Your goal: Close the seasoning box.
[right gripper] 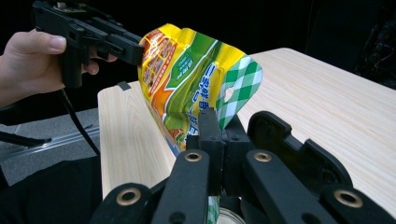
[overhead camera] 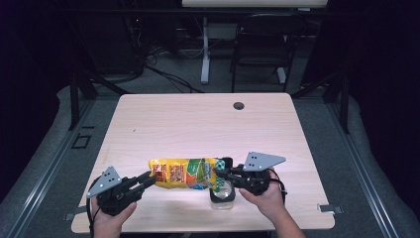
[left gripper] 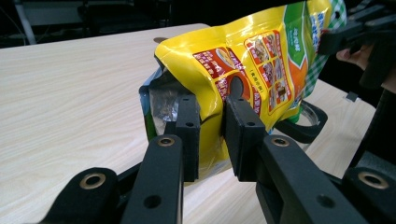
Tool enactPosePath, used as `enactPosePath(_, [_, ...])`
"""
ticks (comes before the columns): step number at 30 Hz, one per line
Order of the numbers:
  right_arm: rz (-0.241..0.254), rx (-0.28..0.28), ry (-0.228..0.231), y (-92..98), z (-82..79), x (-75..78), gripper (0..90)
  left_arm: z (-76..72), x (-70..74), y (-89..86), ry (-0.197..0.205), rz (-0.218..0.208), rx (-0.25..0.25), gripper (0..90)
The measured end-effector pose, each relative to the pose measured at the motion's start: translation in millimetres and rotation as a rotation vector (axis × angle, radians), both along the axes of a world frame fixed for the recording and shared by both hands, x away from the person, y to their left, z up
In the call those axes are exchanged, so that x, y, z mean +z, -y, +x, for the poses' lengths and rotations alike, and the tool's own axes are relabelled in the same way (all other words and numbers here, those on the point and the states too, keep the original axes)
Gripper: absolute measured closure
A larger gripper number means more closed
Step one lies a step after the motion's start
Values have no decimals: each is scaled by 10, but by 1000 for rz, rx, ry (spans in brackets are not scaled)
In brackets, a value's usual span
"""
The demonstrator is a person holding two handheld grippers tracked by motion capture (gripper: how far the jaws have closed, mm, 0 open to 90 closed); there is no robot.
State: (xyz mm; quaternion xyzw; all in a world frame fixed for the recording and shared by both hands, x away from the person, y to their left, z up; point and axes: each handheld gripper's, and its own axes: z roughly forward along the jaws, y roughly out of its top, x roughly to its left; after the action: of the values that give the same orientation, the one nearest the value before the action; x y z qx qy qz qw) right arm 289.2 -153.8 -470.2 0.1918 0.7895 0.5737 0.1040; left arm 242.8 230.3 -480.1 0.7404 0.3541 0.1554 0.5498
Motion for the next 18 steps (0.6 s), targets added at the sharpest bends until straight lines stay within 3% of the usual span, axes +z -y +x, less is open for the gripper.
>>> enactPosePath(18, [-39,-35,-5,-24,-44,34,896,-48,103,44,29,4,-14,770])
